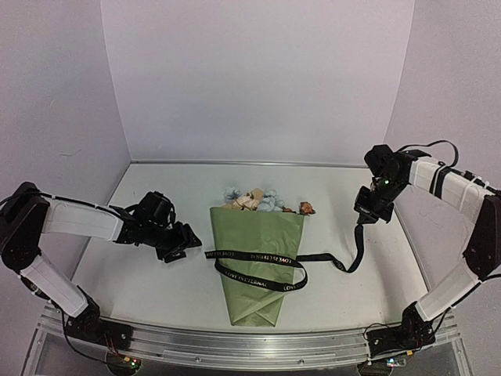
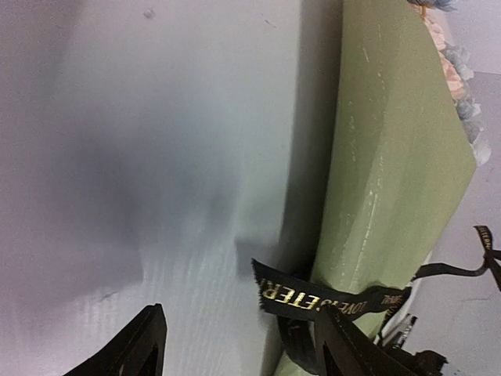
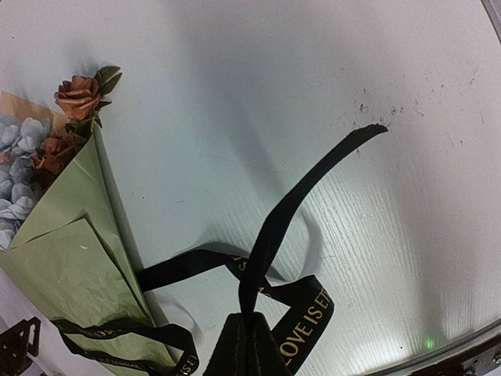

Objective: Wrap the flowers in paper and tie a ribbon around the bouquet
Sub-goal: Cross the ribbon over the folded bouquet.

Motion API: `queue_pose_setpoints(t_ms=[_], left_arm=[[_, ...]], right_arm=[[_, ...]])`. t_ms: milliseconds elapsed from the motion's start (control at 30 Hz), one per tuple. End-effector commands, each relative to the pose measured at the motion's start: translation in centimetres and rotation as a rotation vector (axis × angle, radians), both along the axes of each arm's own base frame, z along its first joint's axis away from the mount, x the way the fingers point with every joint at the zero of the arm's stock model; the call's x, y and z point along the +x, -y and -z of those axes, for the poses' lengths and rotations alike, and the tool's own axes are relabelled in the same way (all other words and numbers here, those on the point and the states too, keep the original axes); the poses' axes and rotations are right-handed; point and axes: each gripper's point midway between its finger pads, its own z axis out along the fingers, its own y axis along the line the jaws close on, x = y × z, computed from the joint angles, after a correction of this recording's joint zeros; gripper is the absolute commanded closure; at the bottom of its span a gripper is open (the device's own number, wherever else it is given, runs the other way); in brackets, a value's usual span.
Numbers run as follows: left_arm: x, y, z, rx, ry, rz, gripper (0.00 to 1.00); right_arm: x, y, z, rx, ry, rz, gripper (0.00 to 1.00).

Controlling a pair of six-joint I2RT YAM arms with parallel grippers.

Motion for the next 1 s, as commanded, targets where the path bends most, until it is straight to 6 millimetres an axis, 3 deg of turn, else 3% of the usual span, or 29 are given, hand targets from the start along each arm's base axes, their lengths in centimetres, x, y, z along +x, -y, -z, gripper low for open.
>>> queue_pose_setpoints(t_ms=[0, 133, 333, 567, 767, 833, 967], left_arm=[[0.9, 4.3, -2.9, -0.336, -0.010, -0.015, 0.31], [1.0, 5.0, -2.3, -0.450, -0.049, -0.058, 0.33], [0.1, 4.3, 0.3, -0.481, -0.145, -0.141, 0.36], [0.7, 4.8, 0.6, -0.524, -0.157, -0.168, 0.45], [1.2, 5.2, 0.7, -0.563, -0.164, -0.185, 0.64], [1.3, 5.2, 0.4, -0.569, -0.157, -0.185, 0.75], [2.2, 5.3, -1.6, -0.524, -0.075, -0.142, 0.96]], right_arm=[[0.1, 0.1, -1.9, -0.012, 0.051, -0.013, 1.00], [0.0, 0.2, -1.9, -0.014, 0.054, -0.016, 1.00], [0.0, 0.2, -1.9, -0.018, 0.055, -0.017, 1.00], [0.3, 0.1, -2.2, -0.015, 0.061, -0.013, 1.00], [0.5, 0.0, -2.5, -0.012, 0.070, -0.015, 1.00], [0.5, -0.1, -2.5, -0.009, 0.070, -0.018, 1.00], [0.7, -0.2, -2.9, -0.006, 0.081, -0.023, 1.00]])
